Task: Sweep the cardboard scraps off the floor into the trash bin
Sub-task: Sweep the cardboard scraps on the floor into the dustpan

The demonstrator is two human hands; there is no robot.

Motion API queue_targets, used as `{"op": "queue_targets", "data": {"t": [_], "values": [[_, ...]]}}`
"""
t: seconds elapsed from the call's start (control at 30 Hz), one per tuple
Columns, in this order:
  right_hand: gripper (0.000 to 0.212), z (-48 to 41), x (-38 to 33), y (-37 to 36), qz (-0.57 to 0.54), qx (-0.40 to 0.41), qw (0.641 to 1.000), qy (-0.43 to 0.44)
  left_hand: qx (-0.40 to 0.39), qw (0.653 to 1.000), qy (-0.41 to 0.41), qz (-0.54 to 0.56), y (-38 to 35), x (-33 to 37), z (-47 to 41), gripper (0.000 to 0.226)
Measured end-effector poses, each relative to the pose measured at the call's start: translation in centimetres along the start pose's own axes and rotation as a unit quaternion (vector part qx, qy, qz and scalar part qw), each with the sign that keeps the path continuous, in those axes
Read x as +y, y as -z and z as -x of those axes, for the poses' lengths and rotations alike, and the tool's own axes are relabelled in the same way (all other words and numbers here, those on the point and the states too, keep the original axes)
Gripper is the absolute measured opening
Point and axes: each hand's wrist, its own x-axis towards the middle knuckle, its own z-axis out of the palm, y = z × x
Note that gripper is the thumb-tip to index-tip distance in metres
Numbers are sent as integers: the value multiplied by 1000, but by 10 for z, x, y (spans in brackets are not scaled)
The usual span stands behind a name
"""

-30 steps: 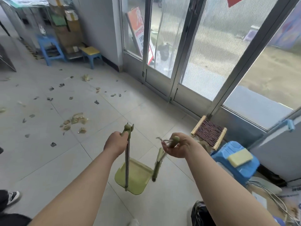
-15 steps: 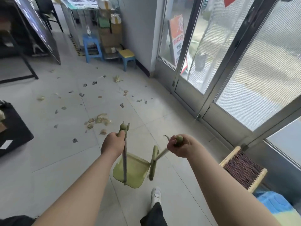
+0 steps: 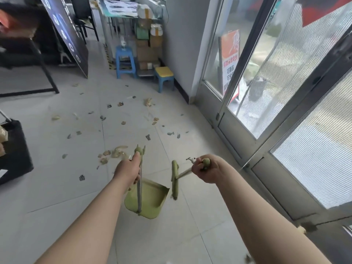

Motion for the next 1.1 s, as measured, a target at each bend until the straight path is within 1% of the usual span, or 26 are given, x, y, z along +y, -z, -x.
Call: {"op": "queue_targets", "data": {"t": [0.1,0.2,0.37,0.47,0.6,0.73,0.8,0.9,1.03,1.1], "values": [[20,-22,-34,-12,37,8,999,1,5,1000,5,20,-10,18,-31,56],[19,-45,-68,-27,44,14,999,6,3,999,-10,35,-19,36,-69,52],[18,-86,-127,-58,47,33,998,12,-33,997,-48,46,-40,68,-140,45],[17,-111,-162,-81,42,41,998,17,-50,997,-50,39,-46,94,-188,42],[20,-142,-211,-116,27,58,998,30,-65,997,-35,24,-44,135,-253,46],[12,-171,-255,-146,20,66,997,33,-95,994,-28,43,-48,179,-312,50],[12,-185,-272,-158,26,66,997,43,-103,993,-27,44,-54,196,-335,51],[11,-204,-296,-174,36,70,996,51,-96,995,-17,20,-63,216,-364,51],[19,-237,-340,-190,58,76,993,70,-72,997,-8,8,-73,239,-407,52],[19,-258,-364,-196,64,81,992,75,-57,998,-7,-1,-79,248,-430,51]]}}
